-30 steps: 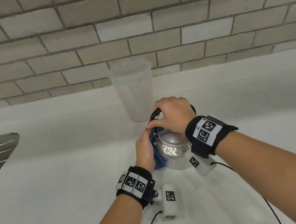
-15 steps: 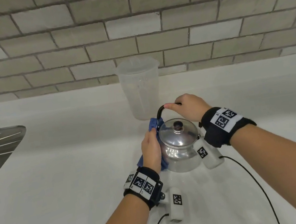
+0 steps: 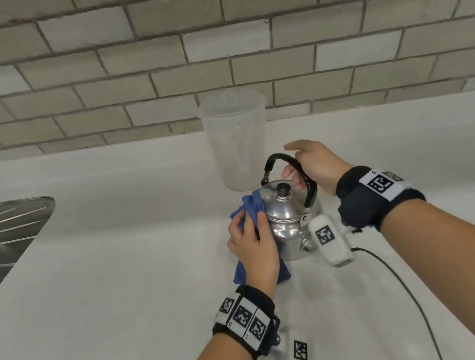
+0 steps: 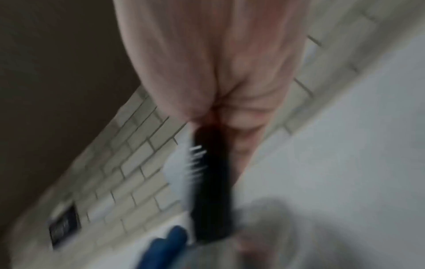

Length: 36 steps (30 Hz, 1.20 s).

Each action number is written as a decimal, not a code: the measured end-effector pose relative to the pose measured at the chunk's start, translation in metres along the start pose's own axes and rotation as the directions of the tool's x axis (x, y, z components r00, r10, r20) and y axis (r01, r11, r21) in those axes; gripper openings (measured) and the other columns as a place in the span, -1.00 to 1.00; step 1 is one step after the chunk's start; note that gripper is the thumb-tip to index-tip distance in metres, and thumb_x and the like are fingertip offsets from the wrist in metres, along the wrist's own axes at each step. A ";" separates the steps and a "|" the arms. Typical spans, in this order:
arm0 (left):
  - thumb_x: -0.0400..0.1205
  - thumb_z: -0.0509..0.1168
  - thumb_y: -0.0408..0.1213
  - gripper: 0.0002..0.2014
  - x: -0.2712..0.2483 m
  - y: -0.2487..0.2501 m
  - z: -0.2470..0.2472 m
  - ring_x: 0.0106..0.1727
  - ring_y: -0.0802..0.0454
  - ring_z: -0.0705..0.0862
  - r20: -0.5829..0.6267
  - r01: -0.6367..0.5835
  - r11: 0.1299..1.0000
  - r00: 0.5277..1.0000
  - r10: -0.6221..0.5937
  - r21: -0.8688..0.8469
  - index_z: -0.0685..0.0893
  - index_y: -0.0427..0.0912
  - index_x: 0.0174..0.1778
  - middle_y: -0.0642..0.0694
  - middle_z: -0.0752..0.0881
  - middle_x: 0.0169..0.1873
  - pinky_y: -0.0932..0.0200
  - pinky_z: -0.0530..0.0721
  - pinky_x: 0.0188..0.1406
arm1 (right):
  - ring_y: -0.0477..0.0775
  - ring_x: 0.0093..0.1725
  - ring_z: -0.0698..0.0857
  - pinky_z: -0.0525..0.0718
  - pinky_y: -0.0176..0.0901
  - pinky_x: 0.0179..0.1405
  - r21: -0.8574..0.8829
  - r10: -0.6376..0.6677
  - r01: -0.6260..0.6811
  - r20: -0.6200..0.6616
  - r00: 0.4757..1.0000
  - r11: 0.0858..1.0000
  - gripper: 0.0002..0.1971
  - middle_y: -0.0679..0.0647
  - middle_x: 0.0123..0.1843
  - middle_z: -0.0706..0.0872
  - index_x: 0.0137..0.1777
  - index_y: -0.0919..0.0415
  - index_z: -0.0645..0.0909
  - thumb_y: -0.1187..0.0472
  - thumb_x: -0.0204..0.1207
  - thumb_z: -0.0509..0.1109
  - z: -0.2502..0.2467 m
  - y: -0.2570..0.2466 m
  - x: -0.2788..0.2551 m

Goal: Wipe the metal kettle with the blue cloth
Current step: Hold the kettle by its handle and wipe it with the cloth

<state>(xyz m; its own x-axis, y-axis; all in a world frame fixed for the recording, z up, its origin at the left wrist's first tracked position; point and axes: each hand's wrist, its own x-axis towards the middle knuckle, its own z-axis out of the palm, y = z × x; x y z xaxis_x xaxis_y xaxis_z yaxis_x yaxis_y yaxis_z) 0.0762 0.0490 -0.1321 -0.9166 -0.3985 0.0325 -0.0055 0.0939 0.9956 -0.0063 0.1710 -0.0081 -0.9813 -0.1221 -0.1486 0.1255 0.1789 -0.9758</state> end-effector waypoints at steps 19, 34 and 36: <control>0.83 0.01 -0.18 -0.54 0.007 0.010 0.010 0.50 0.21 0.40 -0.023 0.064 0.971 0.997 -0.071 -0.229 0.29 -0.01 0.70 0.14 0.43 0.52 0.32 0.29 0.45 | 0.10 0.60 0.28 0.02 0.36 0.62 -0.869 -0.256 0.494 0.477 0.841 0.002 -0.77 0.04 0.26 0.52 -0.07 0.10 0.37 0.34 0.33 0.29 -0.011 0.001 -0.013; 0.73 0.21 -0.03 -0.69 0.031 -0.006 -0.031 -0.01 0.00 0.68 0.111 0.507 0.679 0.836 -0.537 -0.531 0.70 -0.20 0.03 -0.12 0.71 -0.06 0.18 0.58 0.02 | 0.21 0.12 0.59 0.44 0.04 0.33 -0.982 -0.236 0.184 0.188 0.953 -0.037 -0.65 0.20 0.05 0.69 0.03 0.27 0.58 -0.01 0.47 0.24 0.019 -0.018 -0.010; 0.75 0.15 0.03 -0.53 0.024 -0.002 -0.022 0.27 -0.15 0.66 0.125 0.493 0.654 0.842 -0.525 -0.574 0.61 -0.26 0.39 -0.16 0.69 0.17 0.05 0.57 0.31 | 0.16 -0.06 0.55 0.47 -0.06 -0.01 -0.988 -0.216 0.151 0.154 0.964 -0.030 -0.73 0.14 -0.10 0.66 -0.09 0.23 0.53 0.00 0.51 0.22 0.021 -0.021 -0.011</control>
<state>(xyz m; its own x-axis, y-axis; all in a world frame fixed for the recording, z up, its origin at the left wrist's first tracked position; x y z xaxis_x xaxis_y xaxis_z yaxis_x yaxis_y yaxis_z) 0.0626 0.0193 -0.1310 -0.8189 -0.2710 -0.5058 -0.2256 -0.6584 0.7181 0.0048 0.1483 0.0111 -0.9509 -0.3066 0.0425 -0.2960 0.9408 0.1652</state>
